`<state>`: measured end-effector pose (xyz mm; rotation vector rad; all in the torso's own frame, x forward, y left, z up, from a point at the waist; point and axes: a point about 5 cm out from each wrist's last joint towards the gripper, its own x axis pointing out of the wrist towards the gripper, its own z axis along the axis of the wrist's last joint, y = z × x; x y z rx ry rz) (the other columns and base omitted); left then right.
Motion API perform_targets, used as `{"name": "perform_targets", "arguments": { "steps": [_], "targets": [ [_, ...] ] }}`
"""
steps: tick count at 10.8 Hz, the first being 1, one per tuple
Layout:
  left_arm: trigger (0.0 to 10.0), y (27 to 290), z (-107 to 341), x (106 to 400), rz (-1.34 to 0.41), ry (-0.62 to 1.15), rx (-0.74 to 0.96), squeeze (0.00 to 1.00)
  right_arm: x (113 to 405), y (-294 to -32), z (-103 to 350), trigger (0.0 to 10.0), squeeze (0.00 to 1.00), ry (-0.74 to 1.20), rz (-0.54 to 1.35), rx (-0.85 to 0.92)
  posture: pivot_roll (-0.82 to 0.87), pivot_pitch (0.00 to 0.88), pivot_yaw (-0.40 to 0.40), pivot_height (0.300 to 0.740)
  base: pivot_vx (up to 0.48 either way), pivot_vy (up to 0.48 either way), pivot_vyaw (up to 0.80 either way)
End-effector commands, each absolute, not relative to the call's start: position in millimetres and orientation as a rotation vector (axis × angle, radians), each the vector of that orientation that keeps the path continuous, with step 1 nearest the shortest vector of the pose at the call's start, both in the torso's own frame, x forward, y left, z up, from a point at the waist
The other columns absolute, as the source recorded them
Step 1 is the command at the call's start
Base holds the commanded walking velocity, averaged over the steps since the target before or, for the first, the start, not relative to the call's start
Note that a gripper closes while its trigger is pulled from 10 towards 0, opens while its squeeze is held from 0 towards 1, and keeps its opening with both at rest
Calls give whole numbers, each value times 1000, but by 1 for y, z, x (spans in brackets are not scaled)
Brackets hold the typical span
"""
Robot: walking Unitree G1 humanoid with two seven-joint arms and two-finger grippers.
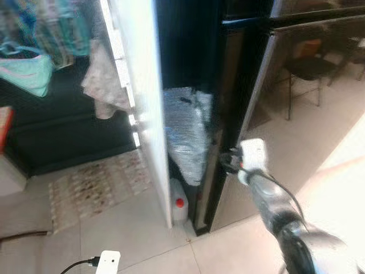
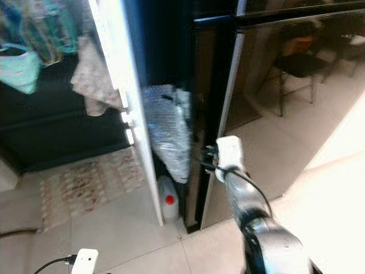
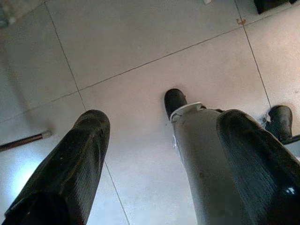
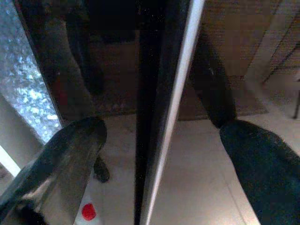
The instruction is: Restocking fridge
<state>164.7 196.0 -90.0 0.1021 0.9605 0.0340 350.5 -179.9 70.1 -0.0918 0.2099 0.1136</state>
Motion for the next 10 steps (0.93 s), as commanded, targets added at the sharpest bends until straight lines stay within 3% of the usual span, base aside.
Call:
{"name": "perform_targets", "arguments": {
  "steps": [1, 4, 7, 8, 10],
  "targets": [
    [10000, 199, -92, 160, 54, 979, 96, 0, 349, -199, 79, 10000, 0, 122, 24, -74, -11, 0, 11, 740, 0, 0, 0],
    [10000, 200, -93, 157, 40, 991, 108, 0, 289, -258, 34, 10000, 0, 172, -198, -95, -35, 0, 28, 740, 0, 0, 0],
    [10000, 200, -93, 157, 40, 991, 108, 0, 286, -258, 34, 10000, 0, 161, -203, -97, -35, 0, 28, 740, 0, 0, 0],
    [10000, 201, -92, 159, 26, 990, 120, 0, 185, -245, -66, 10000, 0, 771, -217, -29, -31, 0, 35, 740, 0, 0, 0],
    [10000, 200, -92, 159, 28, 991, 117, 0, 169, -231, -80, 10000, 0, 871, -180, 5, -25, 0, 32, 740, 0, 0, 0]
  ]
}}
